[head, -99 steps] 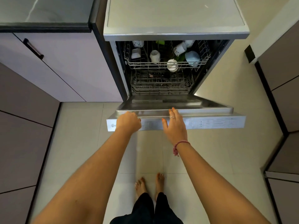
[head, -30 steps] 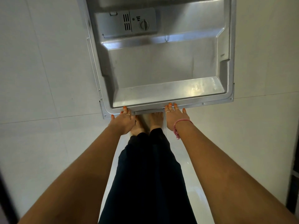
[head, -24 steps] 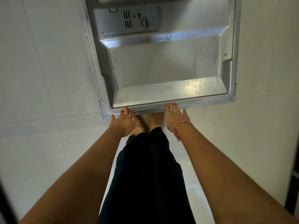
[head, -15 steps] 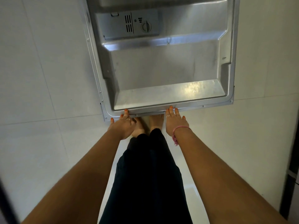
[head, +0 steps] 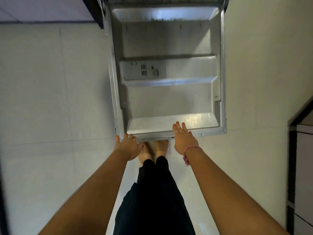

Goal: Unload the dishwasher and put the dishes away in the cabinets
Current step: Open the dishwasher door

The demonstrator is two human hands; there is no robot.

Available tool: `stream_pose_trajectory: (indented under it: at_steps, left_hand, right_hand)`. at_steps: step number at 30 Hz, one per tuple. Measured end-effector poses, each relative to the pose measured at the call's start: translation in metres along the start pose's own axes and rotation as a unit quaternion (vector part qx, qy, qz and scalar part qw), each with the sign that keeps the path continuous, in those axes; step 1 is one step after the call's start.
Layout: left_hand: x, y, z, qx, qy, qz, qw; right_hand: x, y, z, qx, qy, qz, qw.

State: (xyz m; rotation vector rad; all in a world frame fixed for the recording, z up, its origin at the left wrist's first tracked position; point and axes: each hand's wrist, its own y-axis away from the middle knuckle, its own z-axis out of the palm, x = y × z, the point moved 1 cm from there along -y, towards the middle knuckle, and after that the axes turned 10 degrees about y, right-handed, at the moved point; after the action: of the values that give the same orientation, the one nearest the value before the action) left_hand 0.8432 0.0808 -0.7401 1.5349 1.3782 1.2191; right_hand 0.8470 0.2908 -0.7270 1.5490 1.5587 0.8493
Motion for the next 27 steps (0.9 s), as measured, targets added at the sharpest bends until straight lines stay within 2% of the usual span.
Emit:
stream_pose_trajectory:
  at_steps: [6, 11, 15, 20, 23, 27]
  left_hand:
    - [0.015, 0.04, -0.104, 0.112, 0.008, 0.01, 0.994]
    - [0.035, 0.068, -0.182, 0.234, 0.008, 0.031, 0.972]
    - [0.052, 0.08, -0.253, 0.344, -0.008, 0.052, 0.938]
    - [0.088, 0.099, -0.347, 0.503, -0.014, 0.098, 0.859]
    - [0.113, 0.104, -0.395, 0.542, -0.017, 0.113, 0.833]
    - [0.141, 0.1, -0.447, 0.555, -0.008, 0.104, 0.825]
  right_hand:
    - [-0.003, 0.034, -0.098, 0.071, -0.011, -0.003, 0.997]
    - [-0.003, 0.046, -0.182, 0.136, 0.008, -0.014, 0.991]
    - [-0.003, 0.045, -0.261, 0.227, -0.025, -0.036, 0.973]
    - [-0.004, 0.038, -0.36, 0.368, -0.074, -0.071, 0.924]
    - [-0.003, 0.034, -0.409, 0.444, -0.081, -0.099, 0.887]
    - [0.0, 0.024, -0.465, 0.43, -0.05, -0.091, 0.897]
